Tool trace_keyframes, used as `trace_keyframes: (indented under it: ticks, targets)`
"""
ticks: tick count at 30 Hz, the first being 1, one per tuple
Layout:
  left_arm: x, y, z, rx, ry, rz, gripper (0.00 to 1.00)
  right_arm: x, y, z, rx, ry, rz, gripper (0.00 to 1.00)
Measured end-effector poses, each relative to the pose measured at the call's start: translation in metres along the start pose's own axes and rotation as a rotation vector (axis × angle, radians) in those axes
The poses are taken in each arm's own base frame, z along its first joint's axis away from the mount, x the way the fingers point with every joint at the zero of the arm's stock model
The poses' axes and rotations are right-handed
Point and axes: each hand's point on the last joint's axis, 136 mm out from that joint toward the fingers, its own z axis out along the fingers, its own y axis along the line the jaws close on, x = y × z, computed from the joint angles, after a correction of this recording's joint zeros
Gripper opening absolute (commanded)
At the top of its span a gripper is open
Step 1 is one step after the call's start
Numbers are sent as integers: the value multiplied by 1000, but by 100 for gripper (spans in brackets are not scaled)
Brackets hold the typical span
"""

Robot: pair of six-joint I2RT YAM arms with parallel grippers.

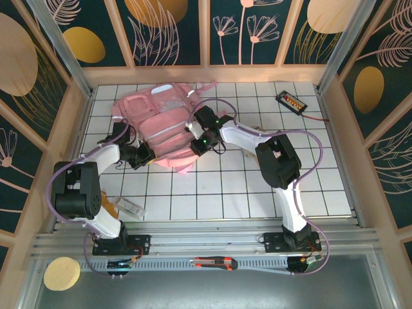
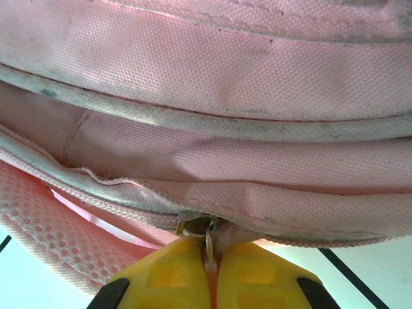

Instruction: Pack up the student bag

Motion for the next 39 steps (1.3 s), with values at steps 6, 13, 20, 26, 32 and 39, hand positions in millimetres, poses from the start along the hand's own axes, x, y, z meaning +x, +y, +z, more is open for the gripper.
trace_keyframes:
  ticks: [6,13,20,26,32,39]
  targets:
    - [-10,5,-9,-68,-17,57,0,3,10,-5,-29,-41,-15,0]
    - [-37,19,-15,-116,-16,14,96,2,52,-1,-78,-71,-12,0]
    - [-64,28,-31,-123,-166,-37,99,-23,68,9,-135,-82,88,0]
    - [-9,18,-30,114,-217,-242,99,-23,75,16,-185,-63,143,0]
    - [7,-5,3,265,-184,-396,99,-24,78,15,-205,-60,153,0]
    - [-7,-13,30,333,-195,-469,23,-22,78,16,-202,-53,154,0]
